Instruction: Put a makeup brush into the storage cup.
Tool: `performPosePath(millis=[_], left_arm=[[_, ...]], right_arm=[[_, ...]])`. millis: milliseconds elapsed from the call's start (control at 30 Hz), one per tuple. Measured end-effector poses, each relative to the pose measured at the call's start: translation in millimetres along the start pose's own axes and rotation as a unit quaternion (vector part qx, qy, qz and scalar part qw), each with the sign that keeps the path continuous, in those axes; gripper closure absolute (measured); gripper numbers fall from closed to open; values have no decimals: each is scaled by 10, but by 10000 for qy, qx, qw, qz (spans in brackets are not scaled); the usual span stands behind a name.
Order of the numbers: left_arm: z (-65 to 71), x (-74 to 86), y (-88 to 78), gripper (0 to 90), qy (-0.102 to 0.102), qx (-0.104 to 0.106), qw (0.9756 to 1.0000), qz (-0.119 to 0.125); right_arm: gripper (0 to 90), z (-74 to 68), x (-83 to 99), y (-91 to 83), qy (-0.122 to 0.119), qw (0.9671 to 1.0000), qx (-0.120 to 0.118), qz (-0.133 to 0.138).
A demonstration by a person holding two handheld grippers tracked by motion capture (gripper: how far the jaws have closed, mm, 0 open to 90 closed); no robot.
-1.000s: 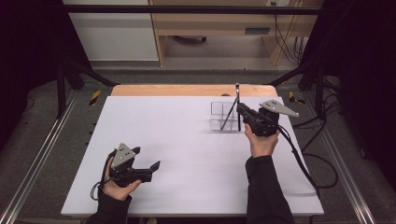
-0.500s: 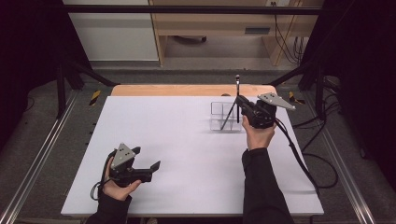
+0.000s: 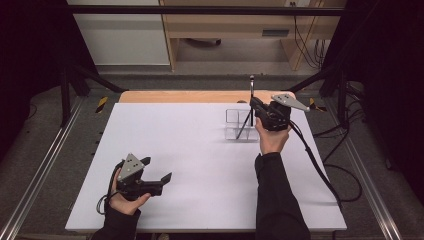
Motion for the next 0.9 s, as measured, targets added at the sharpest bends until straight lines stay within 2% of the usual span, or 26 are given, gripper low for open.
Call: performPosePath(millis=[167,733,900], left_arm=[[9,-4,-5,82,33,49,10000,12],[-5,-16,-22,81,3,26,10000,29],[-12,-12,-19,81,-10,29,10000,24]], right_arm=[[845,7,6,49,19,10000,40,26],[844,105,-13,234,80,9998,171,37],[844,140,22,316,45,9997,229,-43]])
Point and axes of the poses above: each handheld gripper's, and its own axes: y roughly forward along the jaws, x roughly out of its underside, z roughly to its right, the point moved 5 cm from there along y, roughly forward along the jaws, and after that the axes turned 8 degrees about -y, right-handed, at the moved point
